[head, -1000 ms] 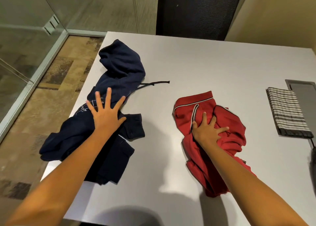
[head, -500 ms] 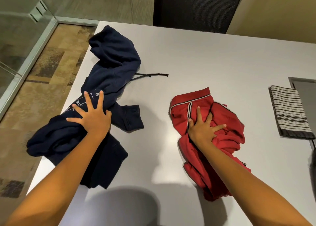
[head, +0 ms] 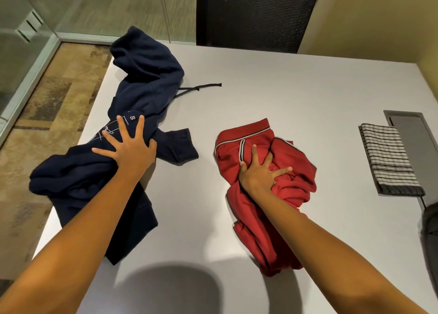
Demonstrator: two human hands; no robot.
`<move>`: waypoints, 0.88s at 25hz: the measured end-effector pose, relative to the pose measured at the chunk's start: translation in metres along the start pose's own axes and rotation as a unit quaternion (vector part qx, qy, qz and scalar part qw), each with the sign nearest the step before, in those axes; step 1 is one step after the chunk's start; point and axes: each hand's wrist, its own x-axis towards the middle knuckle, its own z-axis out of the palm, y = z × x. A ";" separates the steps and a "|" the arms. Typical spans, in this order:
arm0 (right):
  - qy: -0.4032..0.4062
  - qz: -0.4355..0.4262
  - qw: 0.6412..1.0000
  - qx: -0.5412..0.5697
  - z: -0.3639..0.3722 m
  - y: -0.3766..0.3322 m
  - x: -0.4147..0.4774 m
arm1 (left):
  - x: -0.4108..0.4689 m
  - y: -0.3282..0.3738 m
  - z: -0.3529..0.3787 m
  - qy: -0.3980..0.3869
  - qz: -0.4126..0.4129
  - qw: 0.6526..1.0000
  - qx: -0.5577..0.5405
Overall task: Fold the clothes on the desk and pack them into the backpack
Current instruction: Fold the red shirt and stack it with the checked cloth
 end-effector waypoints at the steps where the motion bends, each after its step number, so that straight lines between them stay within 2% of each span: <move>1: -0.006 -0.004 1.000 0.003 -0.005 0.000 -0.004 | -0.010 0.003 0.001 0.024 0.020 0.999 -0.011; 5: 0.027 -0.073 0.993 -0.093 -0.017 0.020 -0.036 | -0.080 0.026 0.017 0.102 0.144 0.984 -0.026; 7: 0.076 -0.116 0.977 -0.162 -0.015 0.041 -0.058 | -0.121 0.044 0.026 0.085 0.188 0.977 -0.060; 9: 0.147 -0.156 0.960 -0.179 -0.011 0.063 -0.081 | -0.157 0.062 0.029 0.028 0.198 0.973 -0.112; 11: 0.175 -0.186 0.954 -0.158 -0.003 0.085 -0.102 | -0.185 0.078 0.028 -0.025 0.185 0.968 -0.171; 13: 0.166 -0.219 0.950 -0.148 0.004 0.106 -0.122 | -0.208 0.091 0.025 -0.050 0.175 0.961 -0.208; 17: 0.135 -0.333 0.931 -0.072 0.011 0.155 -0.132 | -0.232 0.100 0.030 -0.081 0.190 0.955 -0.213; 22: 0.132 -0.441 0.888 0.022 -0.002 0.223 -0.123 | -0.243 0.102 0.043 -0.041 0.215 0.954 -0.206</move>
